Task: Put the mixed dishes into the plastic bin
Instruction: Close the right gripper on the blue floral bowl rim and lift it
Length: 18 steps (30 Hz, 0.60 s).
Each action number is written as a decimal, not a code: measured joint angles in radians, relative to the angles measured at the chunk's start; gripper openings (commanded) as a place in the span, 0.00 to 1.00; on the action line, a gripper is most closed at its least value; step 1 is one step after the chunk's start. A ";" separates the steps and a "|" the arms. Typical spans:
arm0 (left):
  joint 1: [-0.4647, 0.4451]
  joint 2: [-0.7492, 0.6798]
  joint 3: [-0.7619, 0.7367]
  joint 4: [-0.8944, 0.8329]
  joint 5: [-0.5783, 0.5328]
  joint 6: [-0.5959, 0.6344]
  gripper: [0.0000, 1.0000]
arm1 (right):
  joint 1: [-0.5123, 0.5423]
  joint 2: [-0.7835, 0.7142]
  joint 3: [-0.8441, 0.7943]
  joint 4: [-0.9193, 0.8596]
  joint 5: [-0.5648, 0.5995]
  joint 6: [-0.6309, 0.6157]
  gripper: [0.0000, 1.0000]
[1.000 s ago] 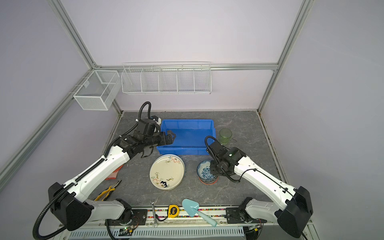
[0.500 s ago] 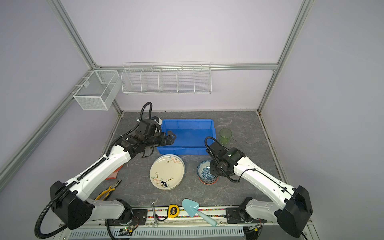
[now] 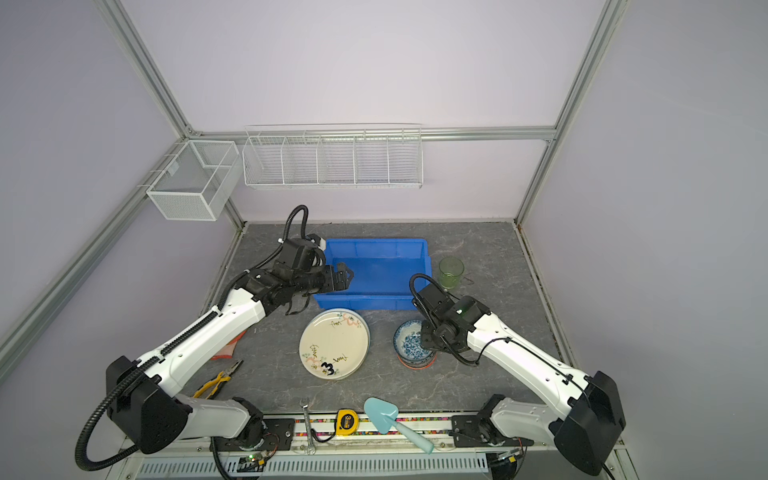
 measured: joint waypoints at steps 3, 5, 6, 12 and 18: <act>0.000 0.002 0.000 0.000 0.004 0.000 0.99 | -0.003 -0.003 -0.002 0.005 0.000 0.004 0.11; 0.000 0.003 0.000 0.000 0.005 0.000 0.99 | -0.004 -0.009 -0.004 0.010 -0.002 0.005 0.10; 0.000 0.004 0.000 0.000 0.006 0.000 0.99 | -0.005 -0.014 -0.006 0.013 -0.004 0.005 0.09; 0.000 0.008 -0.001 0.000 0.008 0.000 0.99 | -0.013 -0.033 -0.011 0.023 -0.013 0.008 0.07; 0.000 0.010 0.000 -0.008 0.016 0.000 0.99 | -0.019 -0.040 -0.013 0.025 -0.016 0.008 0.07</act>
